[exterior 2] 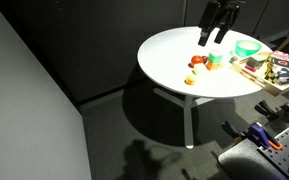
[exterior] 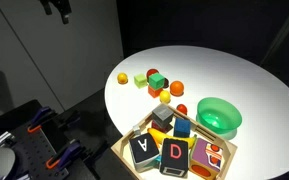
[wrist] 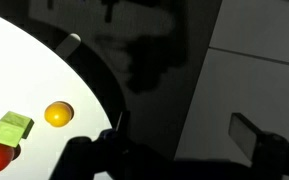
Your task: Put the orange in the wooden tray
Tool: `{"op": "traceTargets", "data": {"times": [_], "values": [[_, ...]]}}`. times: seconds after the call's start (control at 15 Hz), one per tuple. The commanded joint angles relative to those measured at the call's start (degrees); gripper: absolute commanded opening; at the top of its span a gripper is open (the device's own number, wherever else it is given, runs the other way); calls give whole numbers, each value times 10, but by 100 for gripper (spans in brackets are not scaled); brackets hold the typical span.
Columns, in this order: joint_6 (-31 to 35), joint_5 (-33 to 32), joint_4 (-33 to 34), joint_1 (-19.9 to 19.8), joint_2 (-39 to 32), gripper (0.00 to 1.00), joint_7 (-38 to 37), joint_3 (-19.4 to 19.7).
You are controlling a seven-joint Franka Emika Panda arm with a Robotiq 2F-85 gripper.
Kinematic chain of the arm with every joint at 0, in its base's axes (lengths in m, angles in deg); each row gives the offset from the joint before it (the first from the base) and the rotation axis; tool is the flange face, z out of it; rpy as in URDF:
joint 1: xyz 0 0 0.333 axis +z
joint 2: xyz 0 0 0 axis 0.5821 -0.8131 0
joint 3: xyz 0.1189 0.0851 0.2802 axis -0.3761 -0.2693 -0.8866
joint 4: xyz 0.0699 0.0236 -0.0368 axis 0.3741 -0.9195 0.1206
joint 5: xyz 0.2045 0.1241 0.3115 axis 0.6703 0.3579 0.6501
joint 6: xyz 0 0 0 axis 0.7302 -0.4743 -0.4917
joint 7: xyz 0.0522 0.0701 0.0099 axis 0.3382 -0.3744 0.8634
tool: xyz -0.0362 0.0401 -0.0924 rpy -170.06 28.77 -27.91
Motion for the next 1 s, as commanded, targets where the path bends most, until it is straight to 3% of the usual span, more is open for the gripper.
{"op": "traceTargets", "data": {"times": [0.0,0.93], "values": [[-2,3,2,-9,0,100,2,-8],[13,-59,43,-52,-24,100,-34,-9]]}}
